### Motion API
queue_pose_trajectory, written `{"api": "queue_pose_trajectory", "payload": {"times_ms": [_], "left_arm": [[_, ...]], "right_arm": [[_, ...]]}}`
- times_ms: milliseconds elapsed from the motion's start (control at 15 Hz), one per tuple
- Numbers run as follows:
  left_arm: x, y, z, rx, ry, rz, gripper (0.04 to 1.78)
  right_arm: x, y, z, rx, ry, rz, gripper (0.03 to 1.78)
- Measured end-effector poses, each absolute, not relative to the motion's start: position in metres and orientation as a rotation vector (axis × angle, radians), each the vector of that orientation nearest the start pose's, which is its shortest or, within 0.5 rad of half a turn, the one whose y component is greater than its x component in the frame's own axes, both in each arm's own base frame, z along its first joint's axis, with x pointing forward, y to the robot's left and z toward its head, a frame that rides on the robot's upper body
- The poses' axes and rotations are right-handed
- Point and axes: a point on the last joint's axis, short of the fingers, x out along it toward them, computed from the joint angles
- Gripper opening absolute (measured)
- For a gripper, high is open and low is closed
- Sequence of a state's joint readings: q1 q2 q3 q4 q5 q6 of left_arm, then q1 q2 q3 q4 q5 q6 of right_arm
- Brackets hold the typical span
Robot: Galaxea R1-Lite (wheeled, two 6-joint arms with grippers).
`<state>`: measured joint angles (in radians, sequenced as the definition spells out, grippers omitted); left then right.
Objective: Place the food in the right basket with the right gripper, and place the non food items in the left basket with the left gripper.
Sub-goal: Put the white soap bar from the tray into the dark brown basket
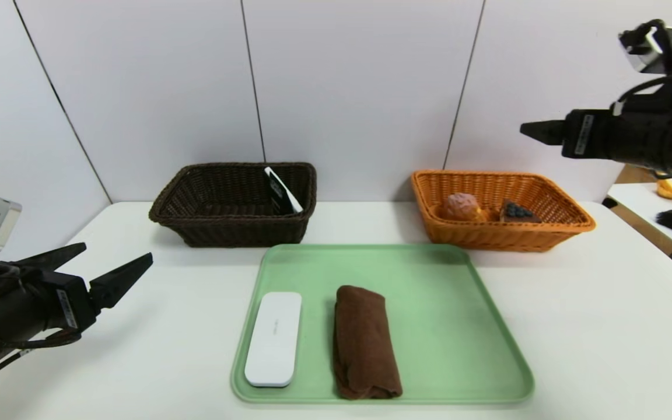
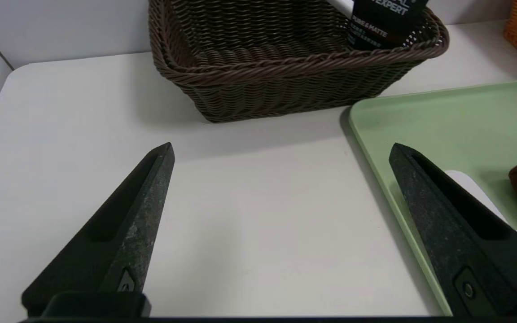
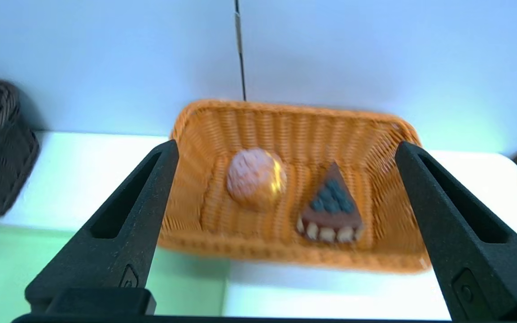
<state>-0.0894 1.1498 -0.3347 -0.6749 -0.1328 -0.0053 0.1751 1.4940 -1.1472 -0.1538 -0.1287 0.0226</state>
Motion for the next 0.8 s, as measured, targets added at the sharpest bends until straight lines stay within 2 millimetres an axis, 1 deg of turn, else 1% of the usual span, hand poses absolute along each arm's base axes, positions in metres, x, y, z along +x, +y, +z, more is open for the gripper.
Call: {"api": "queue_pose_trajectory", "payload": {"times_ms": [67, 200, 333, 400, 600, 733, 800], "left_arm": [[0.152, -0.02, 0.183, -0.003, 0.144, -0.244, 1.69], [0.15, -0.028, 0.182, 0.006, 0.147, -0.293, 1.69], [0.148, -0.039, 0.182, 0.004, 0.149, -0.371, 1.69], [0.148, -0.046, 0.183, 0.005, 0.15, -0.411, 1.69], [0.159, -0.066, 0.198, -0.009, 0.121, -0.508, 1.69], [0.172, -0.084, 0.211, -0.032, 0.136, -0.552, 1.69], [0.177, -0.093, 0.213, -0.033, 0.17, -0.562, 1.69]], "right_arm": [[0.25, 0.039, 0.284, -0.009, 0.202, 0.035, 1.67], [0.221, 0.029, 0.261, -0.011, 0.248, 0.008, 1.68], [0.198, 0.022, 0.238, -0.008, 0.263, -0.013, 1.68], [0.189, 0.02, 0.23, -0.006, 0.257, -0.02, 1.69], [0.169, 0.016, 0.211, -0.004, 0.278, -0.033, 1.69], [0.163, 0.014, 0.206, -0.004, 0.286, -0.037, 1.69], [0.161, 0.014, 0.204, -0.004, 0.291, -0.037, 1.69]]}}
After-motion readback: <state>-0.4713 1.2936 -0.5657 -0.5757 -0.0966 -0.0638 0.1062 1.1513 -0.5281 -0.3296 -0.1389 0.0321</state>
